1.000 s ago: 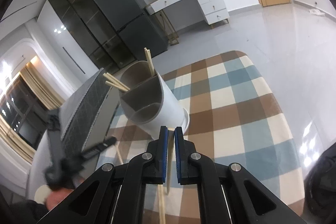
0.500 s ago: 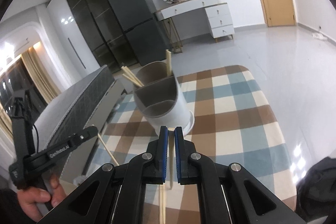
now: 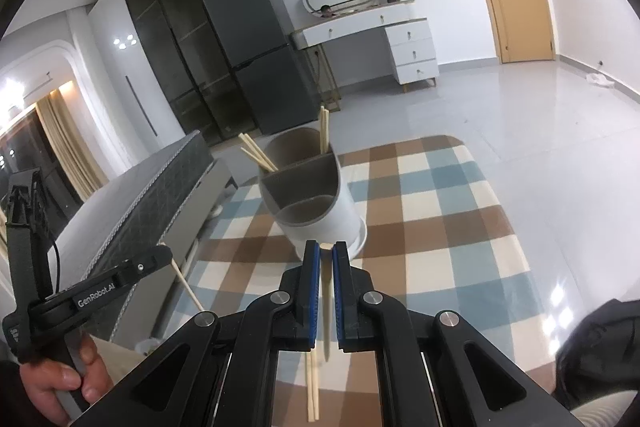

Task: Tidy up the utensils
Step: 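Carry both chopsticks over the caddy and lower them into it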

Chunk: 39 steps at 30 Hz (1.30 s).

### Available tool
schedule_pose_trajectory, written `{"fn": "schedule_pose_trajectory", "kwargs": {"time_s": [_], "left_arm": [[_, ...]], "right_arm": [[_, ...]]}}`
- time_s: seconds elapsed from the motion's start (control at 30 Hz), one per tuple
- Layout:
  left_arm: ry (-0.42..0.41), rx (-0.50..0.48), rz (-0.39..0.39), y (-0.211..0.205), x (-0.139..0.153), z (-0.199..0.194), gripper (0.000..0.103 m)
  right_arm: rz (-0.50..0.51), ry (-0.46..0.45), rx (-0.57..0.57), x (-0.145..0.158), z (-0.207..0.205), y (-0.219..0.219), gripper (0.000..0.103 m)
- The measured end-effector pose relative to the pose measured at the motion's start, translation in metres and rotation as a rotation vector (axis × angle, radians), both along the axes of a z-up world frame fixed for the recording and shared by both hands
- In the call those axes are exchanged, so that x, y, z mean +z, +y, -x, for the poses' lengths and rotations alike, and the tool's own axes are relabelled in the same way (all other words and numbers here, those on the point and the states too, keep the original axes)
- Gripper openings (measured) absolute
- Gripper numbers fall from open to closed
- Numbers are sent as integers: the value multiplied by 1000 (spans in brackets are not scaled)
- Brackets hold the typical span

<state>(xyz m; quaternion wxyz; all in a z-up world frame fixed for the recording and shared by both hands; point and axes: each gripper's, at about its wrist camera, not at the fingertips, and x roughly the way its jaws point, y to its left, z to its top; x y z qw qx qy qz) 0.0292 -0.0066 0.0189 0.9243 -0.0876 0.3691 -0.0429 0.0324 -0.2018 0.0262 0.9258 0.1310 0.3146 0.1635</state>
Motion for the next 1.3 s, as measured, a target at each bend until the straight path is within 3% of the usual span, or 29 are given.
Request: {"fn": "schedule_pose_trajectory", "kwargs": {"time_s": [0.33, 0.57, 1.03, 1.3], "left_arm": [[-51, -50, 6, -4, 37, 0, 1], [-104, -87, 22, -6, 76, -16, 1], [-196, -79, 82, 11, 121, -93, 1], [-246, -90, 85, 6, 121, -136, 1]], "right_arm": [[5, -55, 10, 26, 1, 8, 6], [-25, -108, 22, 60, -13, 6, 6], [-19, -247, 69, 137, -78, 22, 6], [-5, -275, 82, 146, -125, 36, 6]]}}
